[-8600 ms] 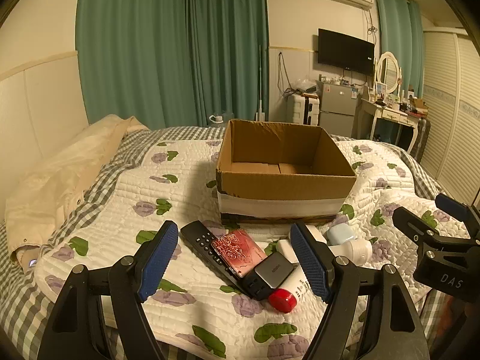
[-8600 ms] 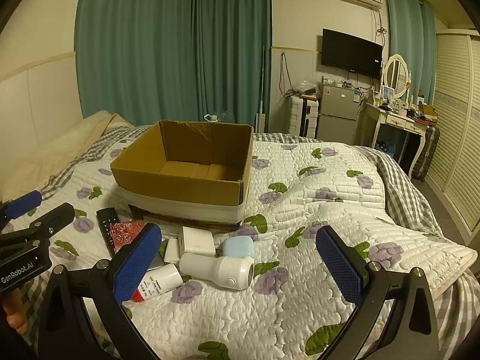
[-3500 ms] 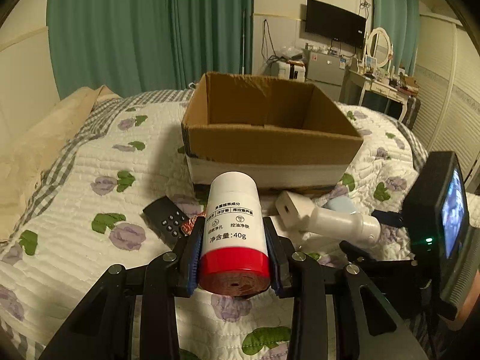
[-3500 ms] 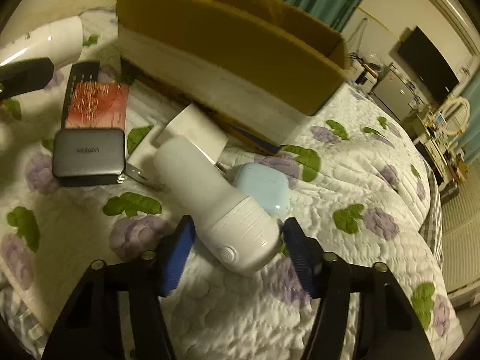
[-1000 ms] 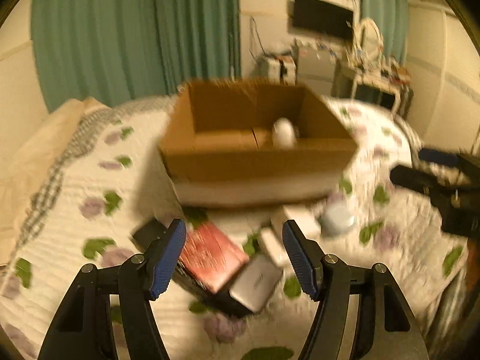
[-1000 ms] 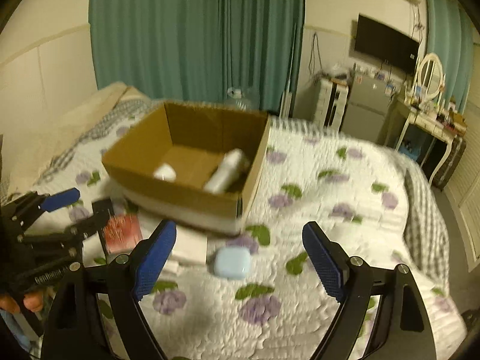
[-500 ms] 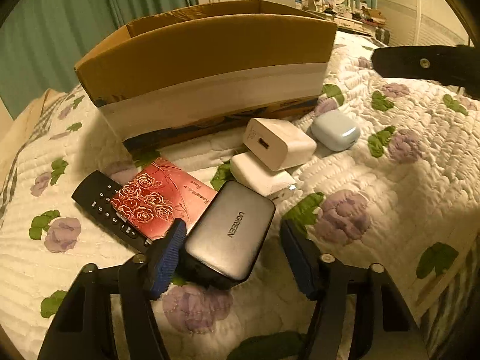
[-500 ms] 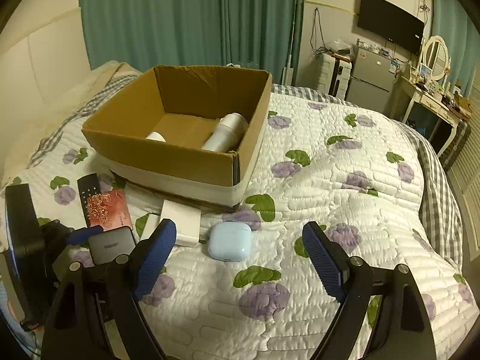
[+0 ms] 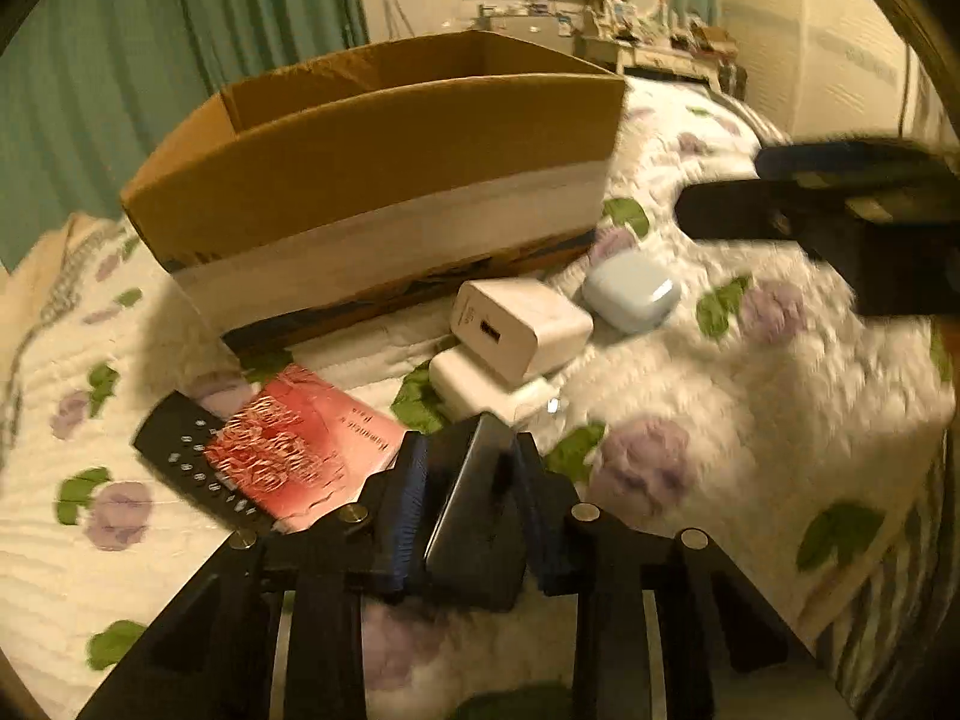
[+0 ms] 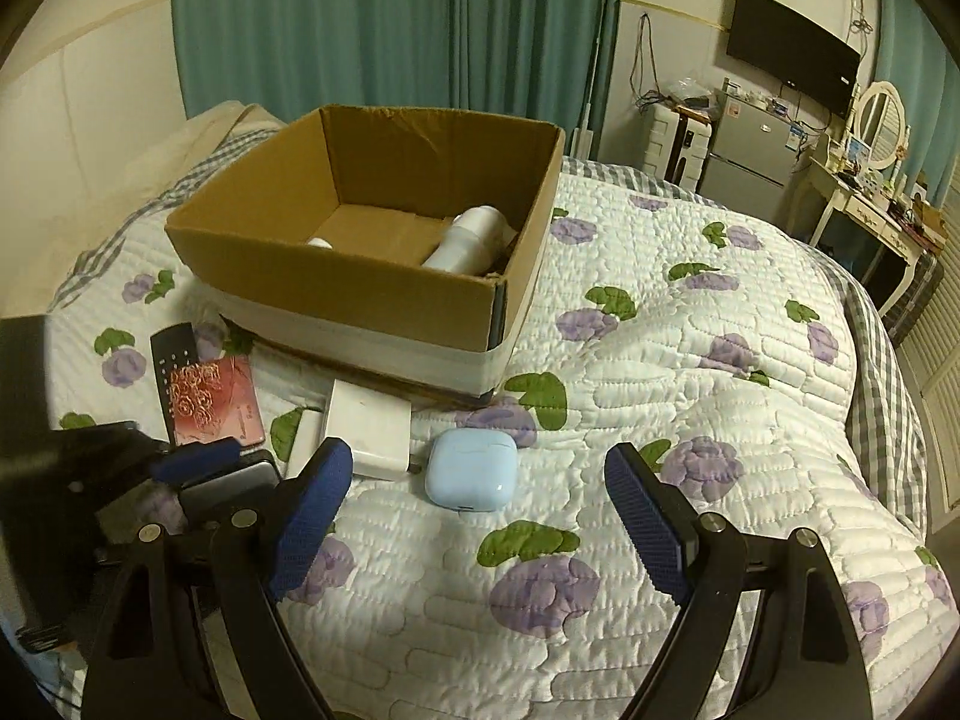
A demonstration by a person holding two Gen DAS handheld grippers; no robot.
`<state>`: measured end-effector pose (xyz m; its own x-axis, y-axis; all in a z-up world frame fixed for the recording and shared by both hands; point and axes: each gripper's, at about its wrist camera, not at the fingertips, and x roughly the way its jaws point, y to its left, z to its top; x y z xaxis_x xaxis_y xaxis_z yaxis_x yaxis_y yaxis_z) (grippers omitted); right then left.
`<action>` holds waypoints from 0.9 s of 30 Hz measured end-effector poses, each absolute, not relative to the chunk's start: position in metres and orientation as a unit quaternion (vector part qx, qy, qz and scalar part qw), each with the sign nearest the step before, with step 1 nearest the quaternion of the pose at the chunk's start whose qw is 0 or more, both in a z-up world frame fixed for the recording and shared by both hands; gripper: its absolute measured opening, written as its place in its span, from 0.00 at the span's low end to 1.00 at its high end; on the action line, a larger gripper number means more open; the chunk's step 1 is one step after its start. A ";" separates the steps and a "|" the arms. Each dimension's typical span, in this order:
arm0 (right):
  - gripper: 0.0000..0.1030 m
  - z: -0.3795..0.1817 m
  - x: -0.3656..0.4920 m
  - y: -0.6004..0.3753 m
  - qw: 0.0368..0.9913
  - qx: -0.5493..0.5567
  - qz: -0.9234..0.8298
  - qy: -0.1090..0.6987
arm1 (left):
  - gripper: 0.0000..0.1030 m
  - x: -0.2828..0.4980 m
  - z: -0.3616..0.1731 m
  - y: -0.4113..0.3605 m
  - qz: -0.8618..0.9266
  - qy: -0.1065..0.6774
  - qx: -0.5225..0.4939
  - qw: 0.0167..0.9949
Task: Organize rigid objects
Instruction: 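Grasp the grey UGREEN power bank with the left tool, then grasp the white charger cube with the right tool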
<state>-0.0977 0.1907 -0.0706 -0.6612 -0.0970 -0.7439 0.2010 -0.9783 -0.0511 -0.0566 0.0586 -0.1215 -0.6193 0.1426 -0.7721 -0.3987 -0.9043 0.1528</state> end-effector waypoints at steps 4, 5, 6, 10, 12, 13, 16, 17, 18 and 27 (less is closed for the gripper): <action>0.84 -0.073 -0.099 0.189 0.081 0.407 -0.907 0.066 | 0.61 -0.053 -0.141 0.065 0.869 0.221 -0.423 0.135; 0.84 -0.073 -0.099 0.188 0.082 0.407 -0.907 0.067 | 0.61 -0.052 -0.142 0.064 0.871 0.218 -0.419 0.133; 0.84 -0.073 -0.099 0.188 0.082 0.407 -0.907 0.069 | 0.61 -0.053 -0.141 0.064 0.871 0.216 -0.420 0.135; 0.84 -0.074 -0.099 0.189 0.084 0.409 -0.906 0.066 | 0.51 -0.061 -0.144 0.063 0.871 0.202 -0.426 0.139; 0.84 -0.074 -0.099 0.190 0.085 0.408 -0.907 0.062 | 0.50 -0.062 -0.142 0.063 0.872 0.197 -0.428 0.133; 0.84 -0.073 -0.098 0.191 0.087 0.407 -0.907 0.061 | 0.50 -0.062 -0.140 0.062 0.873 0.192 -0.429 0.132; 0.84 -0.071 -0.096 0.191 0.090 0.403 -0.909 0.056 | 0.45 -0.062 -0.128 0.053 0.879 0.141 -0.438 0.122; 0.84 -0.071 -0.096 0.191 0.093 0.403 -0.909 0.053 | 0.43 -0.062 -0.122 0.049 0.883 0.124 -0.437 0.120; 0.84 -0.072 -0.097 0.190 0.096 0.403 -0.909 0.050 | 0.41 -0.060 -0.112 0.044 0.889 0.104 -0.430 0.118; 0.84 -0.100 -0.118 0.163 0.142 0.439 -0.887 0.014 | 0.41 -0.077 -0.073 0.014 0.927 0.040 -0.366 0.067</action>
<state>-0.1184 0.1625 -0.1000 -0.5748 -0.2391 -0.7826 0.2634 -0.9595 0.0996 -0.0769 0.0136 -0.0726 -0.7236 0.0949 -0.6837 -0.1533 -0.9879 0.0252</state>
